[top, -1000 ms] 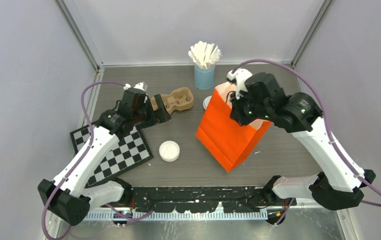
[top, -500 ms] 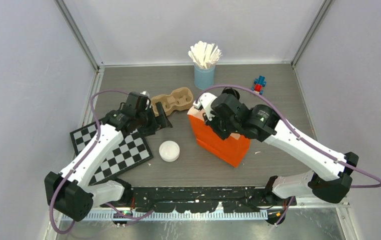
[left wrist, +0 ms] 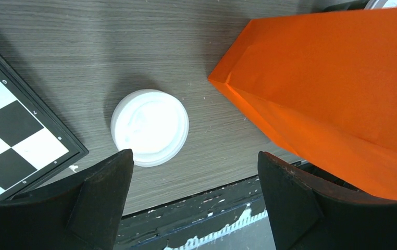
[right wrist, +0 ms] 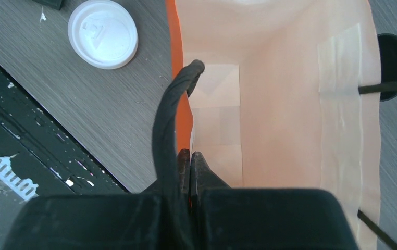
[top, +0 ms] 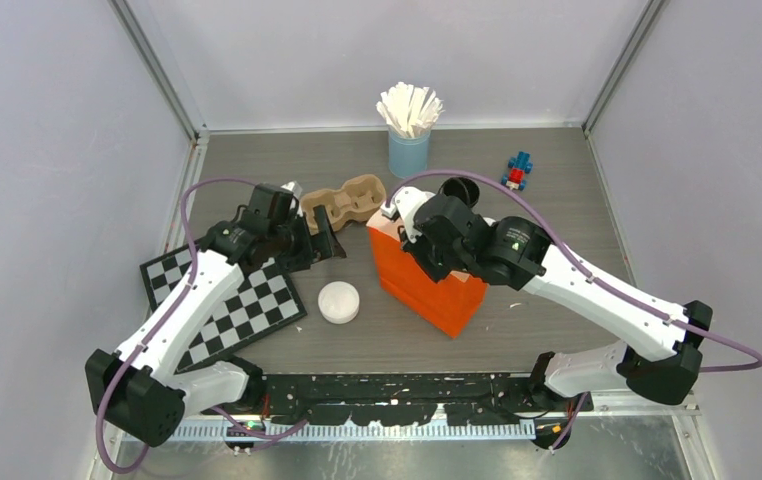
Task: Pack the takeout coffee
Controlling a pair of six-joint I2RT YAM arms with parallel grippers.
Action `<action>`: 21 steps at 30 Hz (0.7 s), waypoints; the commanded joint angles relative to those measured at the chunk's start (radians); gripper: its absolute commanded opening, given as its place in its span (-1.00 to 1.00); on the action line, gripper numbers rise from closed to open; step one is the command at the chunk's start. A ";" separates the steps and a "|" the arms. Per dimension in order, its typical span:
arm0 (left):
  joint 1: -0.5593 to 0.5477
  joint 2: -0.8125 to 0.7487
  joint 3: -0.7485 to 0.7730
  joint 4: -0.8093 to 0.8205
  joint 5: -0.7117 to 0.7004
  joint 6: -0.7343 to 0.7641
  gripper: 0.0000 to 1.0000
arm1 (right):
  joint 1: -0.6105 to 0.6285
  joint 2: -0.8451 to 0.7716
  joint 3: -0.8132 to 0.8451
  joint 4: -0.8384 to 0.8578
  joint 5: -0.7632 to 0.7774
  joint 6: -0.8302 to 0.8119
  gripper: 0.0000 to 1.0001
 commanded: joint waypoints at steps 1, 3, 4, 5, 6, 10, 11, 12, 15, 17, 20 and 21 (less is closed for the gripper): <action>0.004 -0.013 0.051 -0.039 0.009 0.055 0.82 | 0.003 -0.038 0.012 0.048 0.009 0.067 -0.92; 0.004 -0.009 0.067 -0.048 -0.003 0.060 0.82 | 0.003 -0.027 0.039 0.037 0.028 0.084 -0.92; 0.005 -0.009 0.072 -0.048 -0.004 0.061 0.82 | 0.003 -0.019 0.054 0.031 0.035 0.092 -0.92; 0.005 -0.009 0.072 -0.047 -0.004 0.061 0.82 | 0.003 -0.010 0.064 0.019 0.043 0.101 -0.90; 0.005 -0.009 0.072 -0.043 -0.004 0.061 0.82 | 0.003 -0.004 0.070 0.013 0.040 0.110 -0.85; 0.004 -0.011 0.082 -0.040 -0.007 0.052 0.82 | 0.004 0.016 0.101 -0.024 0.016 0.157 -0.49; 0.004 -0.013 0.087 -0.042 -0.008 0.049 0.82 | 0.005 0.015 0.117 -0.039 0.018 0.175 -0.40; 0.005 -0.016 0.093 -0.042 -0.008 0.046 0.82 | 0.005 0.013 0.135 -0.054 0.019 0.185 -0.30; 0.004 -0.027 0.107 -0.040 0.004 0.031 0.82 | 0.005 0.018 0.210 -0.127 0.016 0.232 -0.13; 0.004 -0.030 0.121 -0.037 0.020 0.025 0.82 | 0.005 0.024 0.232 -0.175 0.003 0.262 -0.13; 0.004 -0.037 0.127 -0.028 0.051 0.014 0.83 | 0.005 0.008 0.194 -0.190 -0.046 0.298 -0.20; 0.004 -0.042 0.121 -0.015 0.075 0.009 0.83 | 0.009 -0.005 0.167 -0.176 -0.053 0.304 -0.21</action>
